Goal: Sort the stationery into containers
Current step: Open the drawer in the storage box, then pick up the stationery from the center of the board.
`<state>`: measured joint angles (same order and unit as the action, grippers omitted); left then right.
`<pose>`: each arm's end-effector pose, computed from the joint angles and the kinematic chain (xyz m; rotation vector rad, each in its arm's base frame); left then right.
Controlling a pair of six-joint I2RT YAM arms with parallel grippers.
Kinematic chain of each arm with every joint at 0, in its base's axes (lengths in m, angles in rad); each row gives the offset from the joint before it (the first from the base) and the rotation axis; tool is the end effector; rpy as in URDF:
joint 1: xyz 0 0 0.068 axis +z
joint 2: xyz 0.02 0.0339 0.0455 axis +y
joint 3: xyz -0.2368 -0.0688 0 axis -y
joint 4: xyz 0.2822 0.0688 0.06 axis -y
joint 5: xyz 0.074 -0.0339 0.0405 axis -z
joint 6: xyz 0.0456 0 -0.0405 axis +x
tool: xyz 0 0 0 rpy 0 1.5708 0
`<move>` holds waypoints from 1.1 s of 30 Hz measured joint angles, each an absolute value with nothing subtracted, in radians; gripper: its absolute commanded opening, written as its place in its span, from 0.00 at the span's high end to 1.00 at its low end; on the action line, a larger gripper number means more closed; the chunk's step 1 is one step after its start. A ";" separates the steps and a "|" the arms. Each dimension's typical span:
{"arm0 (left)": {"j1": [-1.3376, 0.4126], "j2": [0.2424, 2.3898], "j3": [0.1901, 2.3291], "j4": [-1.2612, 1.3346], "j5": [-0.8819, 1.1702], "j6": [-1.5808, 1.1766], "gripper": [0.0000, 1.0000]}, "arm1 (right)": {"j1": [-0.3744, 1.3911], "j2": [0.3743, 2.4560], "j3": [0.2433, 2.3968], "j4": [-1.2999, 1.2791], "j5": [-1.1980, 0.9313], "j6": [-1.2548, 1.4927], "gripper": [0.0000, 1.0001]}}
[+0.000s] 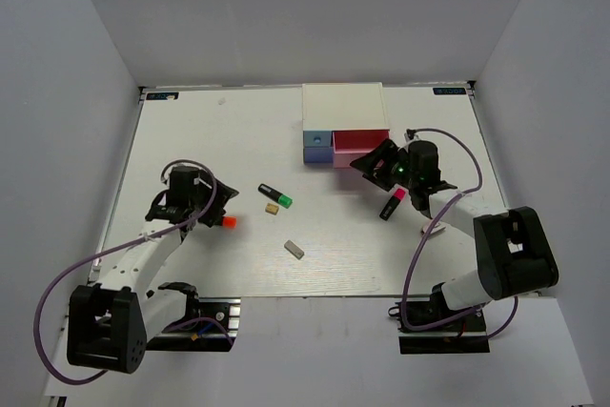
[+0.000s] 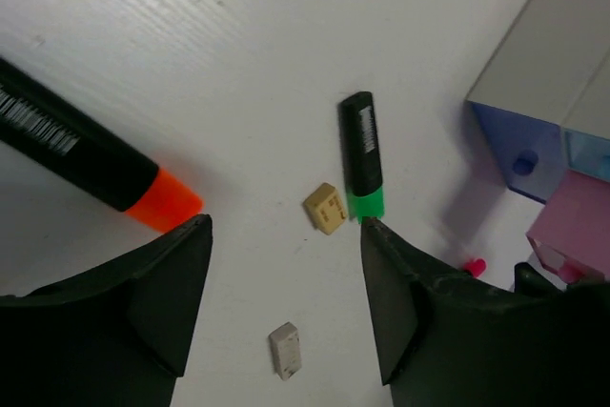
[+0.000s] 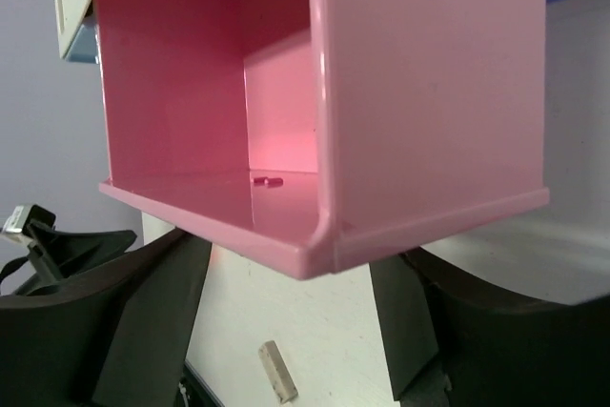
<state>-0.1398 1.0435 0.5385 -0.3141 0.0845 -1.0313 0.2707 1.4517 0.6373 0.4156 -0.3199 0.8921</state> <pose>0.2553 -0.0398 0.1469 -1.0348 2.2618 -0.6300 0.3211 0.1040 0.1390 0.4273 2.0653 1.0472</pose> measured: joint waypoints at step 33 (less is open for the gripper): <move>-0.144 1.495 0.791 -0.643 -0.064 -1.032 0.84 | 0.270 1.153 0.559 0.369 -0.442 0.553 0.26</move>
